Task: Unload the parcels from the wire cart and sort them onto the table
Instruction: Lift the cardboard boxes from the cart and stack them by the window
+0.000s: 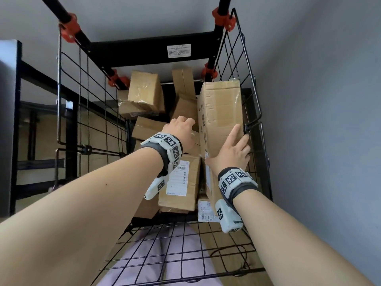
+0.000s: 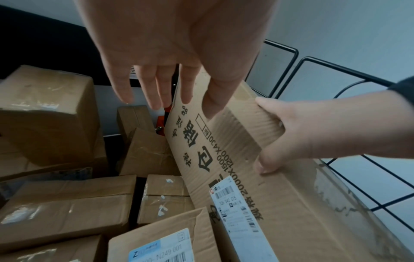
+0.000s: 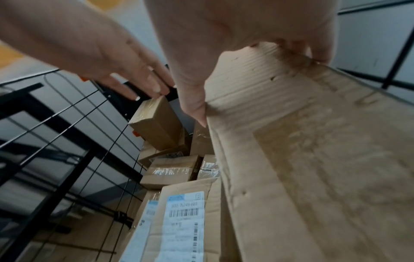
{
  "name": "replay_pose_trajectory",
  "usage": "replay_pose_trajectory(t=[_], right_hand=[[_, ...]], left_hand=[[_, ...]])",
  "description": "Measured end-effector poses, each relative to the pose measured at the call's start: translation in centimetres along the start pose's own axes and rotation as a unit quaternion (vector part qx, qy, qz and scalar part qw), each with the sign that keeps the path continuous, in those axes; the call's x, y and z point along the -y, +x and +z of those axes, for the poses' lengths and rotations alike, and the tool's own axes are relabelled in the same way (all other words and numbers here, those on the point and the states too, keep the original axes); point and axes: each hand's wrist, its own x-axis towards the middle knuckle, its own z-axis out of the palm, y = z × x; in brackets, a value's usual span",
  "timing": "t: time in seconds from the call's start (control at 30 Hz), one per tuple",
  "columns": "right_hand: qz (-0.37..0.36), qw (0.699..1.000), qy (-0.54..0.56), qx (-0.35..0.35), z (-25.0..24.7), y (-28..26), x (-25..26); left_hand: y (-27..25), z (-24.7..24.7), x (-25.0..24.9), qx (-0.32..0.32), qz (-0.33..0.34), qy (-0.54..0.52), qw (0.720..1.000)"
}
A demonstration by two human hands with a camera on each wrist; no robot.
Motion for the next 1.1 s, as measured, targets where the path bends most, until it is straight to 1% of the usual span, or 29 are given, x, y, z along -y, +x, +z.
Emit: replay_pose_trajectory(t=[0.17,0.23,0.4,0.6,0.7,0.8,0.87,0.93,1.03,1.1], right_hand=[[0.009,0.999,0.050,0.015,-1.4,-0.5,0.2],[0.002,0.998,0.065,0.019,-2.3,-1.0,0.5],[-0.082,0.993,0.090,-0.010,-5.9,-2.8,2.5],[-0.128,0.970,0.202,-0.047,-11.4,-4.8,6.6],[-0.145,0.953,0.263,-0.045,-14.1,-6.0,8.4],[-0.163,0.940,0.297,-0.041,-16.4,-7.4,9.9],[-0.178,0.939,0.292,-0.036,-17.4,-8.2,11.2],[-0.202,0.942,0.266,-0.040,-18.1,-8.9,12.8],[-0.257,0.950,0.165,-0.071,-18.9,-10.0,15.4],[-0.287,0.947,0.115,-0.091,-19.2,-10.9,17.0]], left_hand=[[-0.7,-0.7,1.6,-0.017,-0.015,-0.011,1.000],[-1.2,-1.4,2.0,-0.028,-0.015,-0.020,0.999],[-2.9,-3.7,3.3,-0.059,-0.020,-0.043,0.997],[-5.4,-7.7,5.3,-0.116,-0.046,-0.064,0.990],[-6.7,-10.2,6.8,-0.157,-0.065,-0.094,0.981],[-8.5,-12.4,8.4,-0.192,-0.086,-0.138,0.968],[-9.9,-13.6,9.5,-0.224,-0.092,-0.164,0.956],[-11.4,-14.7,10.5,-0.269,-0.089,-0.174,0.943],[-13.4,-16.6,11.9,-0.325,-0.074,-0.195,0.922],[-14.7,-17.9,12.7,-0.350,-0.076,-0.195,0.913]])
